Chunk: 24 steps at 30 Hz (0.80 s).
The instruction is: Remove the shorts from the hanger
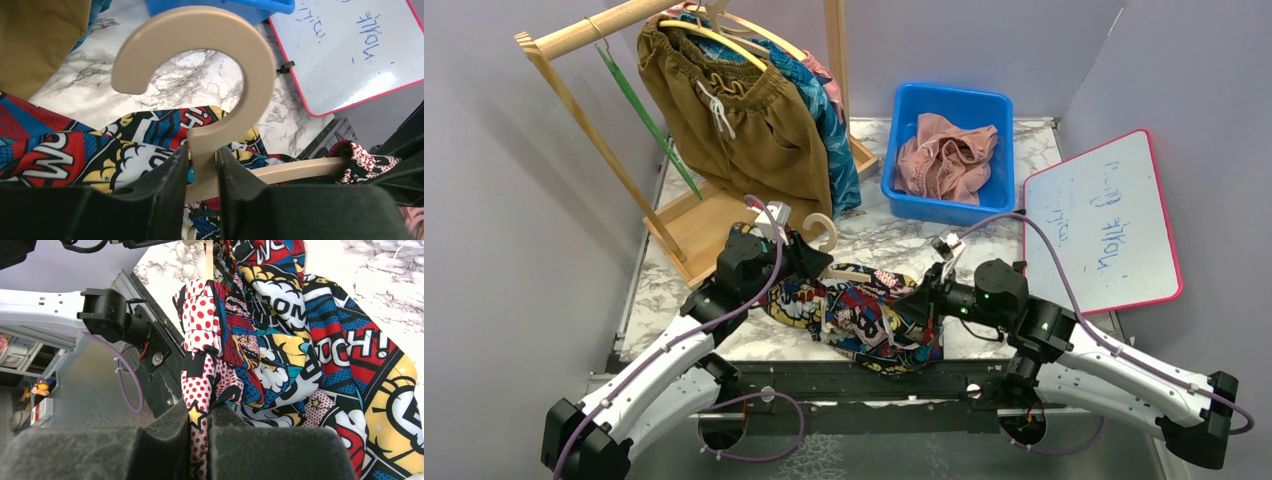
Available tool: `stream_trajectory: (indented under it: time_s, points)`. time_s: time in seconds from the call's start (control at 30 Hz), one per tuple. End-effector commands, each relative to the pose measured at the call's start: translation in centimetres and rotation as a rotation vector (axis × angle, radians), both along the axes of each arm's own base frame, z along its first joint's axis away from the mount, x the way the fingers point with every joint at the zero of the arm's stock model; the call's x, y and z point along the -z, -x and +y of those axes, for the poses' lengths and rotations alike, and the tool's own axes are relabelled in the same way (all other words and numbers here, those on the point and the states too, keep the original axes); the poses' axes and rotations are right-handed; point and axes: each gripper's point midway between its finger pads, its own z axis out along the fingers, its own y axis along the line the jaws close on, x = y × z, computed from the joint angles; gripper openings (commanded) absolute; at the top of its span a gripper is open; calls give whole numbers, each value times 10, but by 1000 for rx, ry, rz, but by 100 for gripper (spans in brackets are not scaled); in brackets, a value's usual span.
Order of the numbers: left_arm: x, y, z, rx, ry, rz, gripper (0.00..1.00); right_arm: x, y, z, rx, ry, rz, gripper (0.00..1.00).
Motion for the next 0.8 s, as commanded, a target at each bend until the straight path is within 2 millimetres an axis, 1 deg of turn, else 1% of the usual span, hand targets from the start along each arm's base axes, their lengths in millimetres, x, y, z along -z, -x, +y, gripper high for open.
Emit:
stream_trajectory:
  time_s: [0.0,0.07,0.1,0.13,0.3,0.4,0.47,0.5,0.6,0.63,0.7,0.73,0.77]
  points:
    - [-18,-21,0,-66,10,-72,26,-30,2,10,-36,-69,-31,1]
    - [-16,-19,-5,-30,8,-64,26,-34,-3,10,-20,-67,-55,1]
    - [-16,-17,-9,-9,17,-66,30,-35,-5,10,-11,-65,-69,1]
    - [-17,-14,-11,12,26,-71,32,-35,-8,11,-7,-59,-78,1]
    - [-15,-9,-14,58,4,-75,32,-38,-9,17,-38,-29,-100,1]
    - [-17,-11,-13,43,-1,-74,13,-41,-6,19,-70,-37,-120,1]
    - [-19,-15,-11,21,-1,-78,4,-45,-5,18,-76,-37,-138,1]
    - [-20,-17,-11,15,-3,-77,0,-47,-7,15,-66,-30,-147,3]
    - [-23,-18,-13,19,-5,-67,0,-49,-20,4,18,30,-158,15]
    - [-24,-18,-12,14,-2,-66,0,-48,-23,0,37,59,-163,25]
    - [-23,-21,-10,-13,-1,-60,0,-45,-29,-6,68,119,-170,53]
    - [-22,-23,-8,-29,-3,-59,0,-43,-33,-10,86,153,-169,62]
    - [-21,-24,-6,-42,-6,-54,0,-42,-37,-14,109,192,-168,67]
